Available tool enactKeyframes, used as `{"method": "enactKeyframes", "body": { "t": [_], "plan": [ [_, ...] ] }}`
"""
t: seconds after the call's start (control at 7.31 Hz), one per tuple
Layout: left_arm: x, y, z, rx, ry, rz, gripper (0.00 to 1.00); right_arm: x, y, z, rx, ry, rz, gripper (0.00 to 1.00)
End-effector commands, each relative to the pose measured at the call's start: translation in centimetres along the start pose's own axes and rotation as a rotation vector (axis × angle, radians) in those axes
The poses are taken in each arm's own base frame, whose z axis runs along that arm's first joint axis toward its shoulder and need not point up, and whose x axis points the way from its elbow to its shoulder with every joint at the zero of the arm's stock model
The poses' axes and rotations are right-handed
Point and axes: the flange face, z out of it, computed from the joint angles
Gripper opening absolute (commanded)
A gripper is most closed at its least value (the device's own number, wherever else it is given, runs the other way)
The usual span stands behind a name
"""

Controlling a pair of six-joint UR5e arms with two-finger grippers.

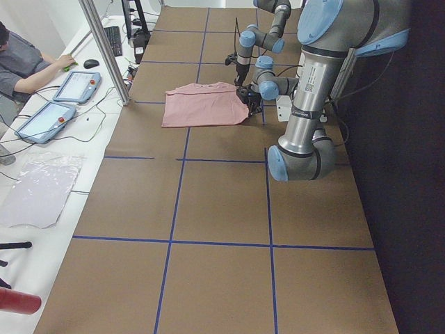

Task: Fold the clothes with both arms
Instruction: 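Grasp both near corners of the shirt with the left and right grippers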

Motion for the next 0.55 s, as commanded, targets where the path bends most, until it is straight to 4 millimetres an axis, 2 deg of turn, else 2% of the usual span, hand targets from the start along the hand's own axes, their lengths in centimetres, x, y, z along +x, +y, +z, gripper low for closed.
{"method": "enactKeyframes", "body": {
  "t": [0.0,0.14,0.41],
  "plan": [
    [0.0,0.0,0.1,-0.001,-0.001,0.000,0.00,-0.1,0.1,-0.1,-0.003,-0.003,-0.003,0.00],
    [0.0,0.0,0.1,0.001,-0.001,0.000,0.00,-0.1,0.2,-0.4,-0.009,-0.007,-0.005,0.00],
    [0.0,0.0,-0.2,-0.002,0.003,0.009,0.00,-0.2,0.2,-3.4,-0.016,-0.056,-0.004,0.00]
  ]
}}
